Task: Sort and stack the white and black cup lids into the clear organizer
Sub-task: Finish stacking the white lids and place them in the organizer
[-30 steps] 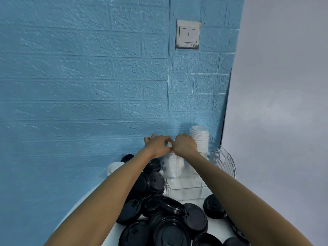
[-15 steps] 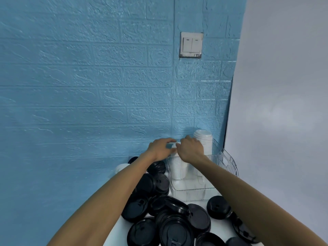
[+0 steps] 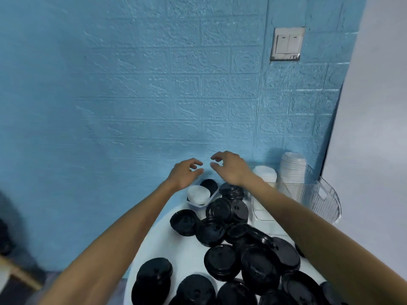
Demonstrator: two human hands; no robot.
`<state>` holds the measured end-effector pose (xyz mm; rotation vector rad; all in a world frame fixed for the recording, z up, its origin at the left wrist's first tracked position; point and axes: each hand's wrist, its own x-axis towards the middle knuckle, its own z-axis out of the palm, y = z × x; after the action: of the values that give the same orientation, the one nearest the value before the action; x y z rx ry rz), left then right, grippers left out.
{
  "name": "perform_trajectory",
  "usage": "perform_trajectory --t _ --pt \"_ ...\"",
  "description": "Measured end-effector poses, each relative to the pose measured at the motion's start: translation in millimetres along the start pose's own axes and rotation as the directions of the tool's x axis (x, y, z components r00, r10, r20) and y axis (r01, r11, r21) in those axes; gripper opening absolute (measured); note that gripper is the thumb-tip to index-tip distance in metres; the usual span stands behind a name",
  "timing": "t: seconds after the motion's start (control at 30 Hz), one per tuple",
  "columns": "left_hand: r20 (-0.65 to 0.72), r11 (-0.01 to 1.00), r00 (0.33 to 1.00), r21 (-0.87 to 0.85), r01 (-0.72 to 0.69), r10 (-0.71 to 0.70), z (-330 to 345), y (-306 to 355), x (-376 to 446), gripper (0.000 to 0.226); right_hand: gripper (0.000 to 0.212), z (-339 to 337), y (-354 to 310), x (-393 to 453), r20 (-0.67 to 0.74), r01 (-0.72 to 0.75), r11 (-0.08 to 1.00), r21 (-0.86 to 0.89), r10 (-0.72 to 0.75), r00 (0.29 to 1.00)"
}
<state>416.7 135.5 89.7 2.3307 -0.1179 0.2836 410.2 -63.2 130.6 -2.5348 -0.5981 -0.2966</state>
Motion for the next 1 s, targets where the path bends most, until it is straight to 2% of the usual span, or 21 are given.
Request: perform_trajectory --t 0.17,0.3,0.5,0.6,0.67,0.73,0.87,0.93,1.0 --pt "0.024 0.984 0.987 0.078 0.159 -0.161 17.8 -60.5 -22.3 0.030 0.044 63.2 -7.6 11.3 0.208 -0.026 0.999 -0.044 0.034 0.978" --pt "-0.018 0.969 0.972 0.079 0.234 -0.234 40.7 -80.3 -24.8 0.035 0.046 99.9 1.5 24.5 0.278 -0.073 0.990 -0.120 0.105 0.955" --pt "-0.039 0.964 0.986 0.207 0.167 -0.162 51.4 -82.7 -16.6 0.053 0.058 123.3 19.6 43.2 0.285 -0.135 0.945 -0.297 0.222 0.932" --pt "-0.052 0.968 0.985 0.180 0.173 -0.166 52.1 -87.5 -16.2 0.049 0.083 128.5 22.9 53.2 0.318 -0.191 0.911 -0.364 0.315 0.894" --pt "-0.058 0.975 0.985 0.140 0.171 -0.164 53.2 -90.2 -16.6 0.048 0.092 127.7 24.9 57.3 0.336 -0.214 0.907 -0.362 0.341 0.878" --pt "-0.042 0.981 0.986 0.103 0.162 -0.158 54.0 -90.5 -17.1 0.051 0.093 126.9 25.0 58.0 0.311 -0.211 0.918 -0.336 0.320 0.895" --pt "-0.065 0.980 0.987 0.126 0.153 -0.145 54.2 -89.0 -14.8 0.049 0.084 125.6 22.9 50.7 0.218 -0.194 0.963 -0.187 0.233 0.948" --pt "-0.094 0.977 0.986 0.150 0.154 -0.141 52.4 -87.2 -14.1 0.043 0.078 121.9 23.8 45.9 0.203 -0.200 0.975 -0.100 0.217 0.955" --pt "-0.089 0.964 0.983 0.201 0.173 -0.158 50.6 -84.8 -13.9 0.041 0.076 117.8 23.3 42.1 0.214 -0.196 0.977 -0.084 0.210 0.954"
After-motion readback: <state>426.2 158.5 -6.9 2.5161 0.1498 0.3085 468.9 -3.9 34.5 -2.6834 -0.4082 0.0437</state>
